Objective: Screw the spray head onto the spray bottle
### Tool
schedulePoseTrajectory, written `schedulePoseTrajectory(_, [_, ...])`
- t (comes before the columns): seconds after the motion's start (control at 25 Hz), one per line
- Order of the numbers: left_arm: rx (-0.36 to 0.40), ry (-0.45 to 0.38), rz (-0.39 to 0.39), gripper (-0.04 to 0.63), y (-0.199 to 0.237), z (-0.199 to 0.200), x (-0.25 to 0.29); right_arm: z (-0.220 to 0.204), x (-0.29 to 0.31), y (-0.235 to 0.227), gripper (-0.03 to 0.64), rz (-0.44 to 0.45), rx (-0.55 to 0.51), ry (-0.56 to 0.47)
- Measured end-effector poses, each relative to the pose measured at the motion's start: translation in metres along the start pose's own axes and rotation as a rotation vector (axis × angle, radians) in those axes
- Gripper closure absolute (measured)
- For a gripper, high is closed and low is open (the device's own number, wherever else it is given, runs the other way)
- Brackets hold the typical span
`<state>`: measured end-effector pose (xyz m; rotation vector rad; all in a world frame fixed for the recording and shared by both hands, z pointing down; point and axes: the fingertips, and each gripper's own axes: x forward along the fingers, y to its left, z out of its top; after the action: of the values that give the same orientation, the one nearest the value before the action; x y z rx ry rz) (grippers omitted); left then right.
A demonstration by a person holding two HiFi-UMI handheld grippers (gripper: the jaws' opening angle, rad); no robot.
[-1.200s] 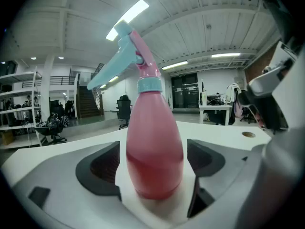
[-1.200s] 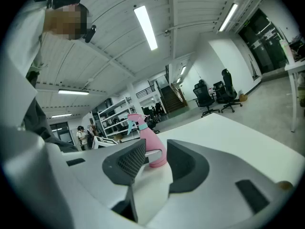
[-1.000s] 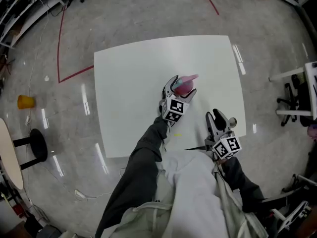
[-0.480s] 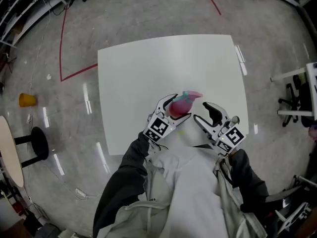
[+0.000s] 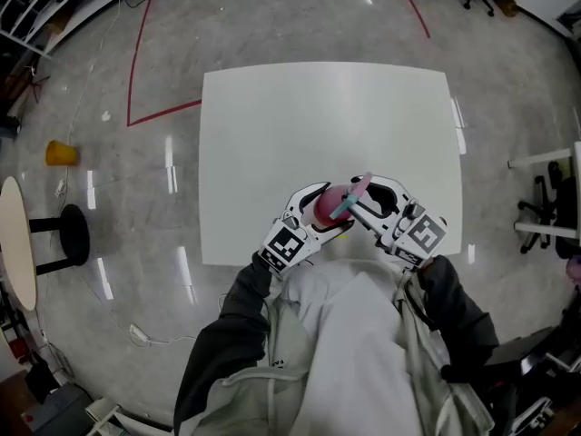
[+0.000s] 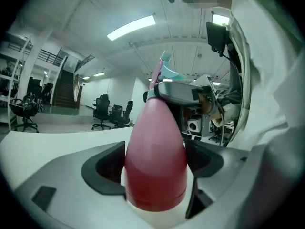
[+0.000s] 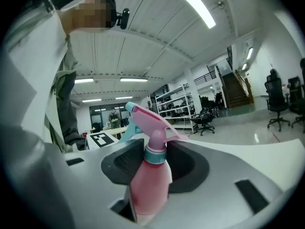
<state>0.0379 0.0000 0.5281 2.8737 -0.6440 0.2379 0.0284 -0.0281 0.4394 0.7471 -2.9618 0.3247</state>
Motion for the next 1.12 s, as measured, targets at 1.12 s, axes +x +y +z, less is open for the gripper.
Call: schedulePoseTrajectory(1.12, [0.03,-0.098,0.357,0.193,0.009,0.061,0.011,0.076,-0.005,-0.021,0.495,-0.516,-0.076,-0.08])
